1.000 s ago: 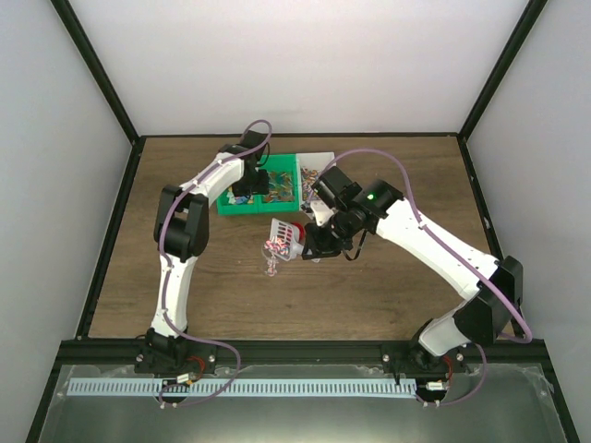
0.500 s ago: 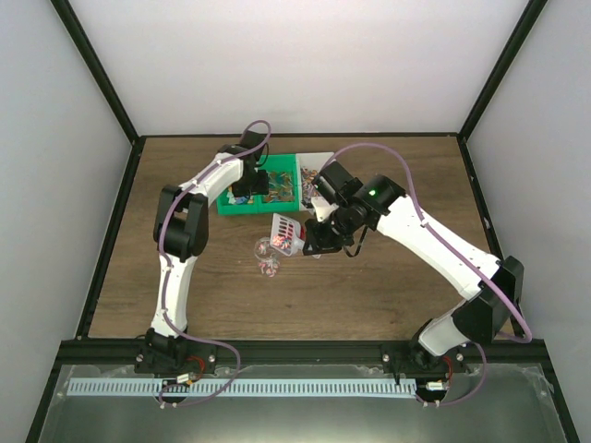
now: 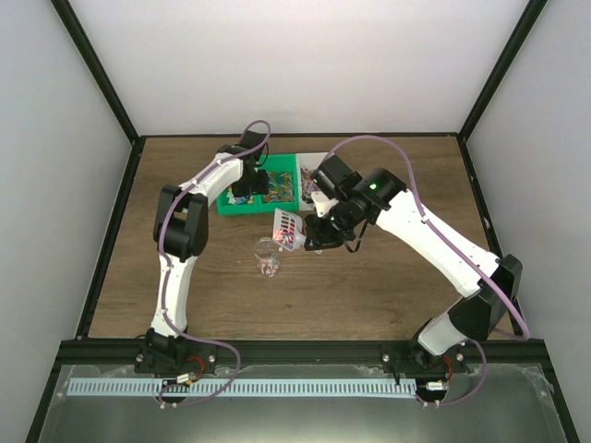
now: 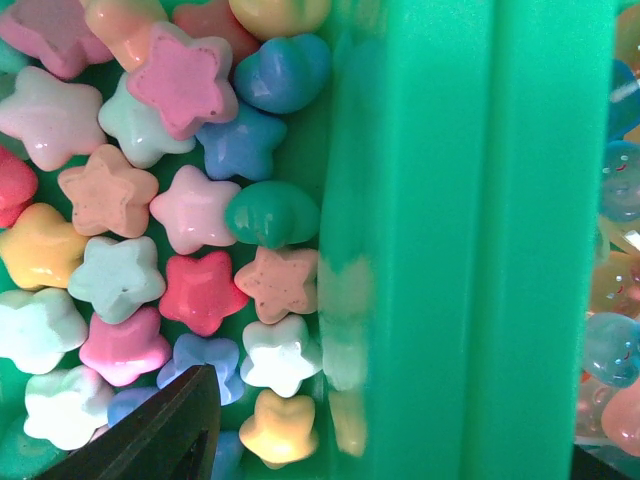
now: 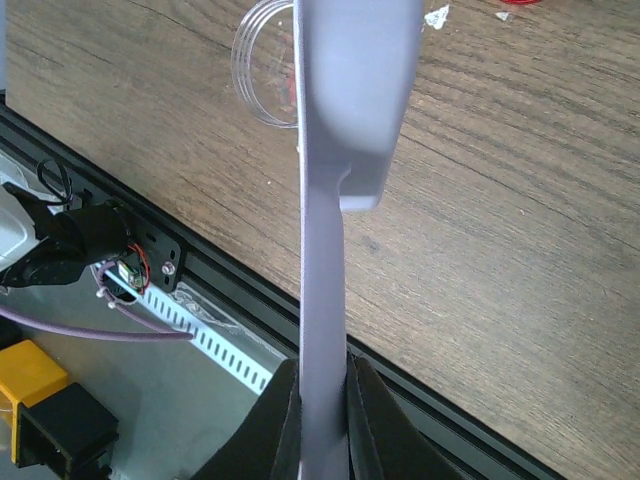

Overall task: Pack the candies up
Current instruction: Place the fake candies in the packing bottle.

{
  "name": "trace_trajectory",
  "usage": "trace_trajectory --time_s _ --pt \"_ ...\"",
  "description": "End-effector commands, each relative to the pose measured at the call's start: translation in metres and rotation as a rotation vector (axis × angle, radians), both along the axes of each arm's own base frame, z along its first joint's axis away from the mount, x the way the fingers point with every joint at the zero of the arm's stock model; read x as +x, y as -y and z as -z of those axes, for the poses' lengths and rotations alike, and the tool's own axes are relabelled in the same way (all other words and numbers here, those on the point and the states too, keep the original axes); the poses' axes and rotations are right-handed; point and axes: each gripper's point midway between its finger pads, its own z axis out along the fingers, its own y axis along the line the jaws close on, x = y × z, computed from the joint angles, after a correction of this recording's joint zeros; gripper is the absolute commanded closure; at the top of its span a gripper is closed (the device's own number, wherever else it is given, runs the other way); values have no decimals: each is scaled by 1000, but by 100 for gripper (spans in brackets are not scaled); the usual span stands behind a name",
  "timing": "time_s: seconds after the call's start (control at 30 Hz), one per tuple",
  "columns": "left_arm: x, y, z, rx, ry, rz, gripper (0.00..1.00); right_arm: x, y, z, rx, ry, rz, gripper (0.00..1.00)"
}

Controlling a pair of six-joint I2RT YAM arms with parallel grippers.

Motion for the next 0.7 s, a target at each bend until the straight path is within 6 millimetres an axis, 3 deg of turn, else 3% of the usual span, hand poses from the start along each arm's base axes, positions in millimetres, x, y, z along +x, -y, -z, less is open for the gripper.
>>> trace_trajectory --time_s 0.0,0.23,0.57,0.67 --pt "0 -7 10 7 -16 -9 41 2 0 -7 -14 26 -8 99" --pt "1 -7 11 3 -18 -11 41 -7 -14 1 -43 22 -54 99" --pt "0 -10 10 10 -19 -14 41 5 -6 -3 -68 90 -33 99" --pt "-1 -11 11 7 -21 -15 41 4 -12 -4 -46 64 -44 99"
